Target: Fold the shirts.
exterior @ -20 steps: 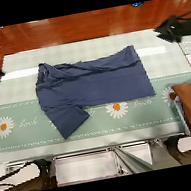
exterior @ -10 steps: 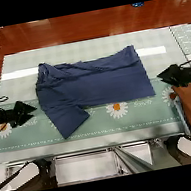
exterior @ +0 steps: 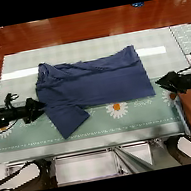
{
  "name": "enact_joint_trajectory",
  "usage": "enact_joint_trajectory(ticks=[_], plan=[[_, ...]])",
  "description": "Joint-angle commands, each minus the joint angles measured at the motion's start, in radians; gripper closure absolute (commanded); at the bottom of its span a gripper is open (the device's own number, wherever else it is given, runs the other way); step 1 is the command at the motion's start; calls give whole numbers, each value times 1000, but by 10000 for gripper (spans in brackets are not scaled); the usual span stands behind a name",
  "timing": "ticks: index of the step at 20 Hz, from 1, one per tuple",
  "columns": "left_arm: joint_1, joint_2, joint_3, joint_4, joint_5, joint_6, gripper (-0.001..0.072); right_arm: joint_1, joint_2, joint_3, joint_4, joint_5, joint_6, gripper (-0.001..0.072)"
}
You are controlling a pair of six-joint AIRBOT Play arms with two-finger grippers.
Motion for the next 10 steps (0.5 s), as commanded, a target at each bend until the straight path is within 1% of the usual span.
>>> enact_joint_trajectory(ticks=[1,2,3,5,6,10], plan=[[-87,-60,22,-29,37,-1,331,0,2,-4,-2,-9,3,310],[-99,-66,35,-29,34,0,537,-4,2,-4,-13,-23,3,309],[-107,-64,50,-29,26,6,673,-18,2,-4,-40,-39,7,309],[-109,-60,79,-28,-3,24,687,-64,1,-4,-174,-55,121,309],[-109,-60,91,-26,-14,30,687,-83,-6,-4,-214,-47,154,309],[-109,-60,102,-26,-16,37,687,-47,-114,-4,-208,14,153,309]])
